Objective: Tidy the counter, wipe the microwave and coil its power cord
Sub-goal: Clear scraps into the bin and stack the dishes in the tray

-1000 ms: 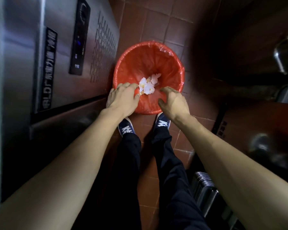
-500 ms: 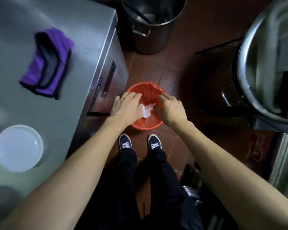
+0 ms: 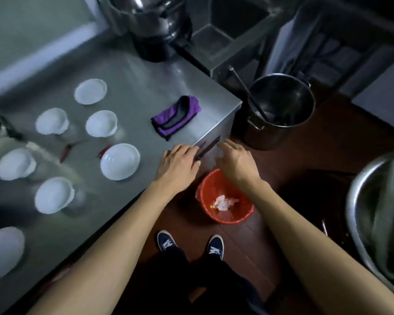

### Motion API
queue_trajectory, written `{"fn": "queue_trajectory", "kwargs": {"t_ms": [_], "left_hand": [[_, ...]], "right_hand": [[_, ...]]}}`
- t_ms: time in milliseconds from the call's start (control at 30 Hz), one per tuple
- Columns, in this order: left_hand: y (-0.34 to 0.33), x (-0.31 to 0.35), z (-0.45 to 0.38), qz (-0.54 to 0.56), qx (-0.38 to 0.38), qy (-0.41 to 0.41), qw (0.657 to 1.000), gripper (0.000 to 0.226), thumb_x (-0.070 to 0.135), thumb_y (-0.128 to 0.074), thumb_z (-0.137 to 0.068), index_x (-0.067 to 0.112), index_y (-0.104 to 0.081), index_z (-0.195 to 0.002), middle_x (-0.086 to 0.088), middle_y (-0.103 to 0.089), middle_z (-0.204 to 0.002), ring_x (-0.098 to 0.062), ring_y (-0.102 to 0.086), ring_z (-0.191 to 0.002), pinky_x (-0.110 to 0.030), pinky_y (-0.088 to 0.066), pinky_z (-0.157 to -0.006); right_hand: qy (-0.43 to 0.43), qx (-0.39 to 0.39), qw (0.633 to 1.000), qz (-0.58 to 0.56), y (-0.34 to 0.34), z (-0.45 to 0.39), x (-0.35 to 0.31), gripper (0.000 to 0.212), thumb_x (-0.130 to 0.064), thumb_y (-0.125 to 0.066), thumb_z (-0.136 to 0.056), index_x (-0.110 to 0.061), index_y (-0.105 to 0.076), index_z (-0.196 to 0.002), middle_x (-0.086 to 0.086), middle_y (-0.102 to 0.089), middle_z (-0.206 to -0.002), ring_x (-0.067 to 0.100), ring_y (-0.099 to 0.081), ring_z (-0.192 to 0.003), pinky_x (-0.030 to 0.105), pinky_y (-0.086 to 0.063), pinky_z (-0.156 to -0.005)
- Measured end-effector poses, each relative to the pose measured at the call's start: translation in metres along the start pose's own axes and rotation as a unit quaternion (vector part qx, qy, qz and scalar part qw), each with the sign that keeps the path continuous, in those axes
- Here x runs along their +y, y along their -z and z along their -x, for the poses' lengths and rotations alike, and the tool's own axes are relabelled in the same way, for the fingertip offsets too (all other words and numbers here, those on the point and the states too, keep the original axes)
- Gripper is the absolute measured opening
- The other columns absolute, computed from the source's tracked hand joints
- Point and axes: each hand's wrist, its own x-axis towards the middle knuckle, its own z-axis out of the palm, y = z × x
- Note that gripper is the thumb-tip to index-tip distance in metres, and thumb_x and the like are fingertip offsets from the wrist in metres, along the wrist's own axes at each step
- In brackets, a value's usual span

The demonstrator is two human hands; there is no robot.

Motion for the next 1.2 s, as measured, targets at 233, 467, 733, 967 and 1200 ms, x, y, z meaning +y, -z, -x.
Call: {"fn": "queue_trajectory", "kwargs": {"t_ms": [233, 467, 733, 967, 1200], "left_hand": [[0.038, -0.072, 0.085, 0.007, 0.056, 0.139, 0.989, 0.047, 0.039, -0.053, -0.098, 0.020, -0.051, -0.141, 0.000, -0.056, -0.139, -0.023, -0.045, -0.132, -0.045, -0.041, -0.100], [0.049, -0.146, 0.210, 0.041, 0.108, 0.270, 0.956, 0.046, 0.039, -0.050, -0.099, 0.021, -0.049, -0.141, -0.001, -0.058, -0.137, -0.023, -0.051, -0.127, -0.043, -0.043, -0.102], [0.054, -0.247, 0.379, 0.043, 0.138, 0.373, 0.916, 0.041, 0.037, -0.055, -0.097, 0.018, -0.056, -0.134, -0.002, -0.065, -0.126, -0.024, -0.058, -0.117, -0.045, -0.052, -0.091], [0.049, -0.314, 0.491, 0.062, 0.170, 0.430, 0.885, 0.040, 0.035, -0.056, -0.097, 0.018, -0.058, -0.133, -0.004, -0.064, -0.129, -0.026, -0.055, -0.119, -0.046, -0.048, -0.096], [0.042, -0.359, 0.547, 0.091, 0.177, 0.468, 0.861, 0.044, 0.032, -0.054, -0.097, 0.015, -0.055, -0.138, -0.006, -0.059, -0.137, -0.027, -0.052, -0.124, -0.045, -0.043, -0.101]], "right_hand": [[0.138, -0.046, 0.989, 0.007, -0.025, -0.006, -0.102, 0.048, -0.022, -0.060, -0.085, -0.015, -0.058, -0.133, 0.005, -0.060, -0.133, 0.034, -0.060, -0.116, 0.049, -0.049, -0.093], [0.273, -0.107, 0.956, 0.014, -0.082, 0.023, -0.231, 0.045, -0.020, -0.066, -0.090, -0.012, -0.059, -0.133, 0.008, -0.061, -0.135, 0.036, -0.059, -0.116, 0.046, -0.047, -0.093], [0.363, -0.156, 0.918, 0.016, -0.166, 0.096, -0.375, 0.043, -0.023, -0.067, -0.088, -0.014, -0.061, -0.130, 0.007, -0.064, -0.131, 0.035, -0.061, -0.114, 0.046, -0.050, -0.092], [0.395, -0.190, 0.899, 0.009, -0.222, 0.160, -0.470, 0.045, -0.021, -0.069, -0.087, -0.010, -0.061, -0.130, 0.011, -0.065, -0.130, 0.036, -0.062, -0.115, 0.048, -0.050, -0.096], [0.403, -0.205, 0.892, 0.021, -0.252, 0.186, -0.521, 0.043, -0.020, -0.066, -0.090, -0.014, -0.061, -0.132, 0.007, -0.062, -0.135, 0.035, -0.057, -0.121, 0.046, -0.048, -0.099]]}}
